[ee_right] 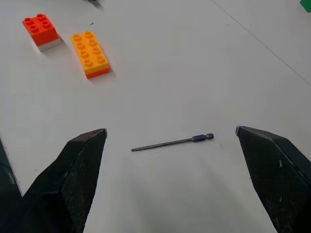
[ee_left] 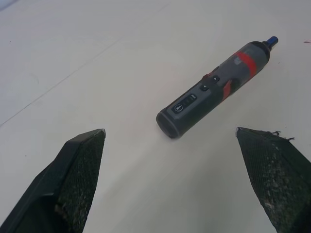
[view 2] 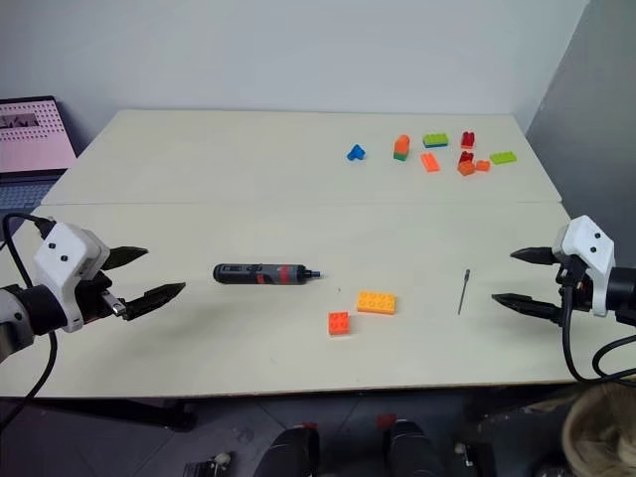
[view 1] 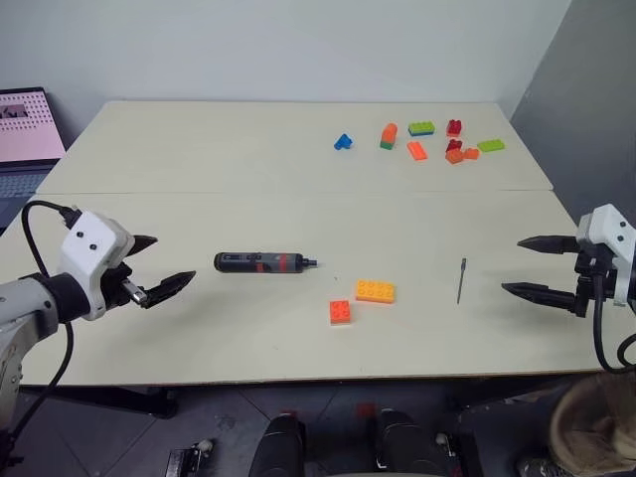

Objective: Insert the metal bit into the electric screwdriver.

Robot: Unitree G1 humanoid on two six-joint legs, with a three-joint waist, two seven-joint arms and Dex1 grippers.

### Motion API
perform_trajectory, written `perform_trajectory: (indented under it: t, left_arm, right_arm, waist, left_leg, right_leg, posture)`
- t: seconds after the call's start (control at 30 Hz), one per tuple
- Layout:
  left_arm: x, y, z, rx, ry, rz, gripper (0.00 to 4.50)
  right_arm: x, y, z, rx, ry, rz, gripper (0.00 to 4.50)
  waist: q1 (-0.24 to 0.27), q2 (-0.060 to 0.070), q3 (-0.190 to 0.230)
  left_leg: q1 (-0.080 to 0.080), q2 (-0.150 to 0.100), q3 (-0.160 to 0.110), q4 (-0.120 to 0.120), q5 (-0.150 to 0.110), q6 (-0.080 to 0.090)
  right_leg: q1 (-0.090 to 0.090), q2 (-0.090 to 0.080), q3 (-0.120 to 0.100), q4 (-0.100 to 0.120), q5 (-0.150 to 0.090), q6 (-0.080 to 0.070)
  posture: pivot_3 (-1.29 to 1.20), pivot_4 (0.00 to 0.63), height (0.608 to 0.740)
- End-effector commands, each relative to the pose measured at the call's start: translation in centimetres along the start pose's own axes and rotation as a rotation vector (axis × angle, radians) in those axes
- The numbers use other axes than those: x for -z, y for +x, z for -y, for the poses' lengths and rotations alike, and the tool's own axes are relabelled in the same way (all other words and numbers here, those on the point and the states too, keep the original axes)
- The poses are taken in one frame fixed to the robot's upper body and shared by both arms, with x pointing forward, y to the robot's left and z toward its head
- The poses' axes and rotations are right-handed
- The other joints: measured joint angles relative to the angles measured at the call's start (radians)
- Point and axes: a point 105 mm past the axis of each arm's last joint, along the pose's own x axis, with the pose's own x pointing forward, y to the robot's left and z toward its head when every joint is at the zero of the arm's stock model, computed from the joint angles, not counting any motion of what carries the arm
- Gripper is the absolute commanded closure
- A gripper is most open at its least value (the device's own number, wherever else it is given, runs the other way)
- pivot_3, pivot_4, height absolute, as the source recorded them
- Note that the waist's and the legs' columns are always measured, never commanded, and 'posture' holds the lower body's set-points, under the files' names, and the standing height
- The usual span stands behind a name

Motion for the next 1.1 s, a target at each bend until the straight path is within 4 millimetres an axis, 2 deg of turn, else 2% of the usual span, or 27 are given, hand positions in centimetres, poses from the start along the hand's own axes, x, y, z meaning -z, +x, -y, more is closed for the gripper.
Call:
perform_trajectory:
  t: [0.03, 0.47, 0.6, 0.7, 0.77, 0.93, 1.1]
  left_arm:
    - [-0.7, -0.3, -0.1, 0.005, 0.038, 0.021, 0.00]
    - [-1.4, -0.3, 0.2, 0.031, 0.040, 0.061, 0.00]
    - [-1.4, -0.3, 0.5, 0.063, 0.072, 0.052, 0.00]
    - [-1.6, 0.0, 2.3, 0.158, 0.144, 0.025, 0.00]
    - [-1.6, 0.2, 4.5, 0.252, 0.228, 0.016, 0.00]
    - [-2.6, 0.8, 8.6, 0.410, 0.235, 0.079, 0.00]
    - [-3.5, 1.5, 10.7, 0.476, 0.231, 0.138, 0.00]
  right_arm:
    - [-1.0, -0.6, 0.4, 0.021, -0.052, 0.012, 0.01]
    - [-1.4, -0.1, 0.3, 0.013, -0.063, 0.029, 0.01]
    - [-2.1, 1.0, -0.2, -0.030, -0.079, 0.060, 0.01]
    - [-2.8, 2.2, -0.9, -0.083, -0.101, 0.076, 0.01]
    - [-3.4, 3.3, -1.4, -0.116, -0.116, 0.095, 0.01]
    - [-3.5, 6.9, -2.9, -0.214, -0.184, 0.067, 0.01]
    - [-3.3, 10.9, -3.8, -0.307, -0.223, 0.039, 0.01]
  waist:
    - [0.000, 0.000, 0.000]
    - [0.000, 0.000, 0.000]
    - [-0.001, 0.000, 0.000]
    - [-0.002, 0.000, 0.000]
    - [-0.003, 0.000, 0.000]
    - [-0.002, 0.000, 0.000]
    - [-0.002, 0.000, 0.000]
  left_leg:
    - [0.000, 0.000, 0.000, 0.000, 0.000, 0.000]
    - [0.000, 0.000, 0.002, 0.000, 0.000, 0.000]
    - [0.000, 0.000, 0.002, 0.000, 0.000, 0.000]
    - [0.000, 0.000, 0.002, 0.000, 0.000, 0.000]
    - [-0.001, 0.000, 0.003, 0.000, 0.000, 0.000]
    - [-0.001, 0.001, 0.004, 0.000, 0.000, 0.000]
    - [-0.002, 0.001, 0.004, 0.001, 0.000, 0.000]
  right_leg:
    - [0.000, 0.000, 0.000, 0.000, 0.000, 0.000]
    - [-0.002, 0.000, 0.002, 0.001, 0.000, 0.000]
    - [-0.003, 0.000, 0.002, 0.002, 0.000, 0.000]
    - [-0.003, 0.001, 0.002, 0.002, 0.000, 0.000]
    - [-0.004, 0.001, 0.003, 0.002, 0.000, 0.000]
    - [-0.005, 0.001, 0.004, 0.002, 0.000, 0.000]
    - [-0.005, 0.001, 0.004, 0.004, 0.000, 0.000]
  posture:
    - [0.00, 0.150, 0.740]
    - [0.00, 0.150, 0.740]
    - [0.00, 0.150, 0.740]
    - [0.00, 0.150, 0.740]
    - [0.00, 0.150, 0.740]
    - [0.00, 0.150, 0.740]
    - [0.00, 0.150, 0.740]
